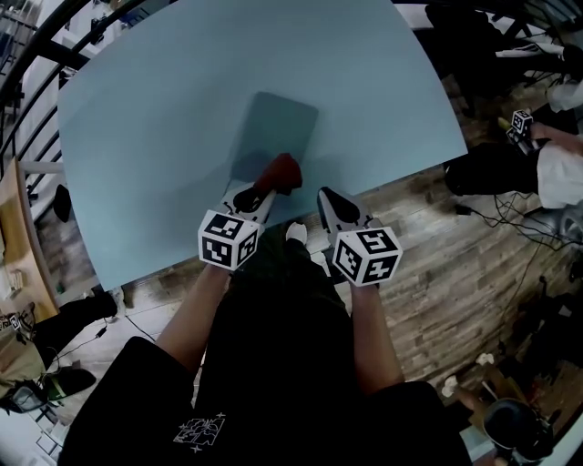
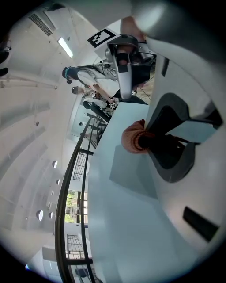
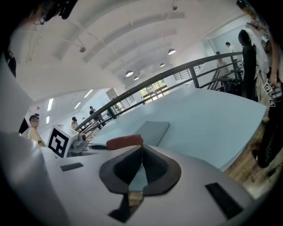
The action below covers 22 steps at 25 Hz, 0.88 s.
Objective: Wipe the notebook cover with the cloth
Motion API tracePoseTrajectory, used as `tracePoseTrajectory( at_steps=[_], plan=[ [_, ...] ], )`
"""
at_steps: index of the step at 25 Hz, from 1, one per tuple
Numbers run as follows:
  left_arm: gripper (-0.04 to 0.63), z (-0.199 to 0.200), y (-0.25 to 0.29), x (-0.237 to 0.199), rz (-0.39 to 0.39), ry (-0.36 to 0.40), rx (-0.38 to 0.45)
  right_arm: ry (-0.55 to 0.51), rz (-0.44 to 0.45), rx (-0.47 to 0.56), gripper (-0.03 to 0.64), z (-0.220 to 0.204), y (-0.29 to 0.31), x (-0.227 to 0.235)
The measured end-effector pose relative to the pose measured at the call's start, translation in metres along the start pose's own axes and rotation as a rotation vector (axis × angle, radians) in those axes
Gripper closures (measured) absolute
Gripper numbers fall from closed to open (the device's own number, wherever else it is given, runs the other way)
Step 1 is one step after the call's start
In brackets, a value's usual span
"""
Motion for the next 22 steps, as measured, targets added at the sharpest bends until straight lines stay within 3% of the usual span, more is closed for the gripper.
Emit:
tracePoseTrajectory(
  at_steps=[22],
  plan=[
    [0.523,-0.003,-0.044,-0.065,0.215,-0.066,0.021,-0.042,0.074,0.007,0.609,0.016,0.019,-0.029]
  ],
)
Point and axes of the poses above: the fingertips, and each gripper's own axes: y forward along the fingers, x to its right, z out of its top, the point moved 8 cm from there along -y, backward along the fingers, and after that the axes turned 7 degrees about -y, right-handed, at the moved point
